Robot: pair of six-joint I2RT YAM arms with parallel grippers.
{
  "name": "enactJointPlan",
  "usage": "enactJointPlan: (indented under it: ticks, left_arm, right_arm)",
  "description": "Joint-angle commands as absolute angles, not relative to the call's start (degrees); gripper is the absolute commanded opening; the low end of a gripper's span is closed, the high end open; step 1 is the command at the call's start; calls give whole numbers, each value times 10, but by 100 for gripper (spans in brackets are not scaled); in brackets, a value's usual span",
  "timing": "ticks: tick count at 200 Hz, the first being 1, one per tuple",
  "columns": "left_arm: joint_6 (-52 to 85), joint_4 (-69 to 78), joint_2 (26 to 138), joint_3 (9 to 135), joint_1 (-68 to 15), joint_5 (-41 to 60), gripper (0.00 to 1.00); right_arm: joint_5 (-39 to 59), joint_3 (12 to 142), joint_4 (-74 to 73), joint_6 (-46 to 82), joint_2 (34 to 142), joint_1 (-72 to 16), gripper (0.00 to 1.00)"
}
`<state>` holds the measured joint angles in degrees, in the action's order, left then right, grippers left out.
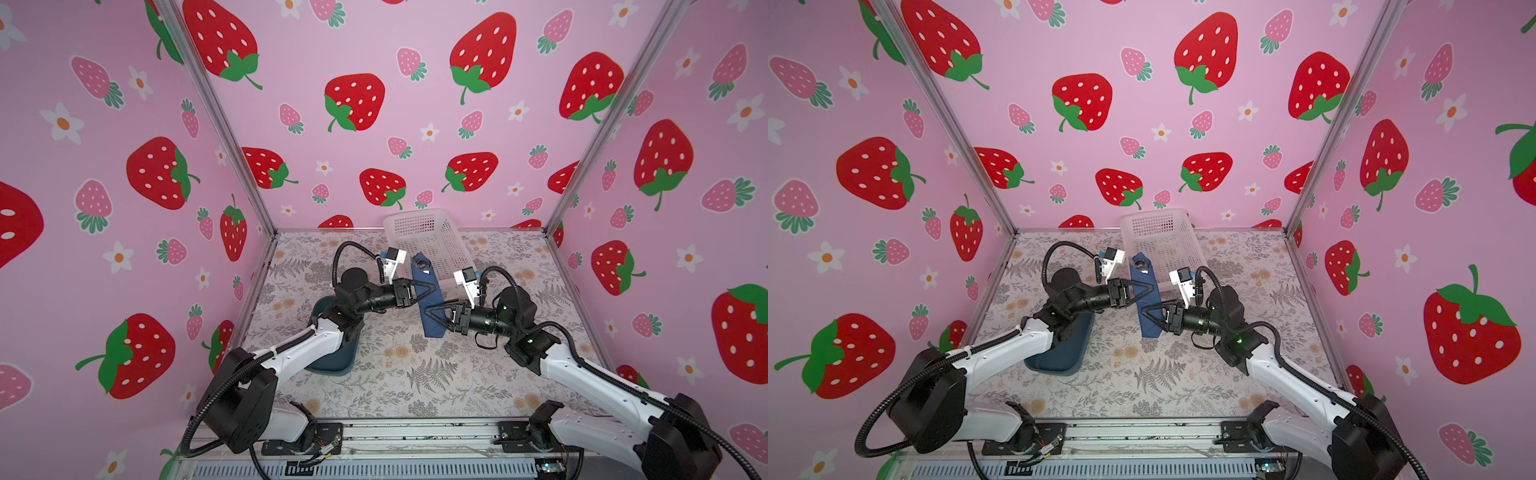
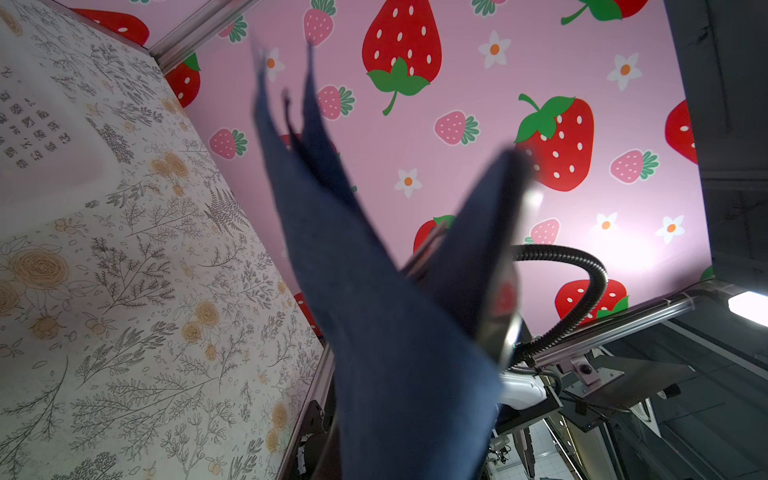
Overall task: Place the utensils on the paper napkin and roll it up
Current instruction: 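Hold the blue napkin bundle upright with both grippers, pressing the wrap closed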
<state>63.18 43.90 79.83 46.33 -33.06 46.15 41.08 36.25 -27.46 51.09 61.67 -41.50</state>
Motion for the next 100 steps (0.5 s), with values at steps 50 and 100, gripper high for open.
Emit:
enactJointPlan:
  ticks: [50,100]
  left_arm:
    - [615,458,784,466,-333,468,25]
    - [606,442,790,461,-342,468,35]
  right_arm:
    - [418,365,-314,512,611,-411,16]
    - [412,368,-314,501,609,-411,16]
